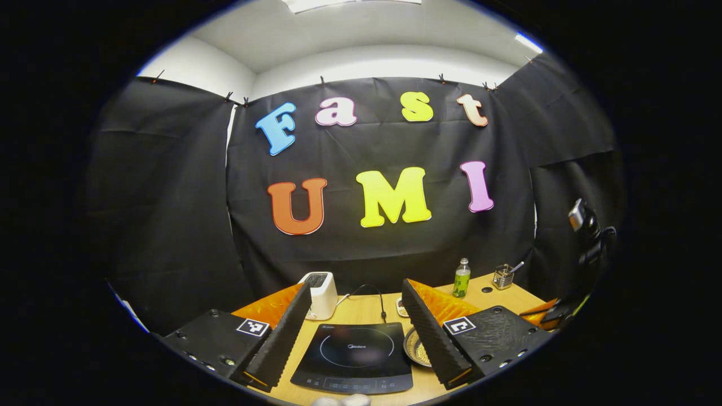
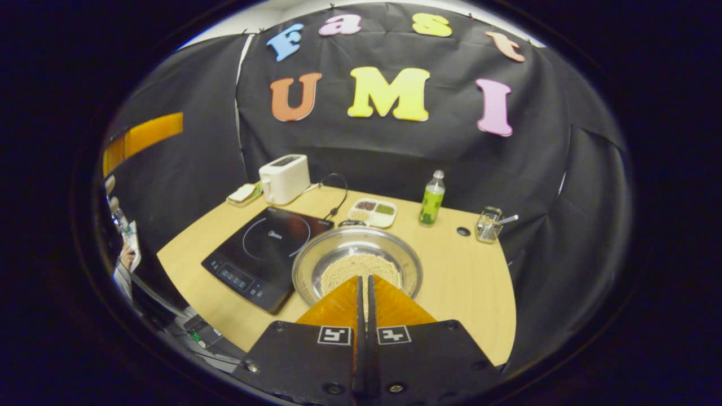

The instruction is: First push the handle of the pot to place it horizontally, then grasp the pot with both hands and set it on the induction cooktop.

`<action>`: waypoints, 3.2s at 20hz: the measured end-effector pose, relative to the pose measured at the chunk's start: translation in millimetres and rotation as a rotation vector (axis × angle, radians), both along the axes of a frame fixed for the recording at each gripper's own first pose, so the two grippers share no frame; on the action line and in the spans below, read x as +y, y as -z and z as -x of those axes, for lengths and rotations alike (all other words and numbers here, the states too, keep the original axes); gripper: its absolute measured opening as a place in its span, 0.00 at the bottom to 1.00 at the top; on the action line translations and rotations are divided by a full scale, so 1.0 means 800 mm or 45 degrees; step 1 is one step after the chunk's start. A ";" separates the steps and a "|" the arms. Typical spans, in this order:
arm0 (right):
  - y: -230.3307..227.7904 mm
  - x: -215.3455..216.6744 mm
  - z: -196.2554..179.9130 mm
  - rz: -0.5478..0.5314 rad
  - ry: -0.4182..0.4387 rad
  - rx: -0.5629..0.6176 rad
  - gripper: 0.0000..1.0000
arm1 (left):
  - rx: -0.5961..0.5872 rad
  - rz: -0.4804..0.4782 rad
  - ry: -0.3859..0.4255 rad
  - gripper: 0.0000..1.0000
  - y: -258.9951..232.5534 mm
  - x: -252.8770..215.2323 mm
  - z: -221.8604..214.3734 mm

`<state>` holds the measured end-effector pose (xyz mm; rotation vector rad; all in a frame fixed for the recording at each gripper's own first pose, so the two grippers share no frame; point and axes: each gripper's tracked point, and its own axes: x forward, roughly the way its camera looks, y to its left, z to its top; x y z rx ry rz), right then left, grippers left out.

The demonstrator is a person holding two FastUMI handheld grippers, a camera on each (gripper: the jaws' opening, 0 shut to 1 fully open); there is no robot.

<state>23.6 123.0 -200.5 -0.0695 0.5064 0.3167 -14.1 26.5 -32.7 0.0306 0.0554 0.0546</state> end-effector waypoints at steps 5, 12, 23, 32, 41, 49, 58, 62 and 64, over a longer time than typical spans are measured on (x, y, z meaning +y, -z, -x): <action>0.094 0.027 0.007 0.044 -0.086 0.198 0.00 | 0.016 -0.006 -0.037 0.96 0.003 0.004 0.017; 0.165 0.057 0.010 0.080 -0.161 0.359 0.01 | 0.074 -0.006 -0.094 0.96 0.020 0.013 0.039; 0.186 0.022 -0.003 0.077 -0.119 0.401 0.01 | 0.097 -0.032 -0.115 0.96 0.029 0.016 0.039; 0.188 -0.009 -0.017 0.088 -0.117 0.409 0.01 | 0.118 -0.032 -0.151 0.96 0.033 0.008 0.033; 0.190 -0.049 -0.038 0.110 -0.110 0.400 0.00 | 0.130 -0.035 -0.185 0.96 0.031 -0.008 0.031; 0.190 -0.085 -0.062 0.097 -0.101 0.399 0.00 | 0.156 -0.042 -0.225 0.96 0.033 -0.025 0.027; 0.191 -0.126 -0.097 0.105 -0.128 0.410 0.01 | 0.203 -0.018 -0.264 0.96 0.043 -0.060 0.014; 0.191 -0.144 -0.117 0.114 -0.143 0.410 0.03 | 0.220 -0.018 -0.297 0.96 0.049 -0.069 0.008; 0.190 -0.152 -0.128 0.126 -0.155 0.405 0.04 | 0.228 -0.014 -0.318 0.96 0.050 -0.073 0.006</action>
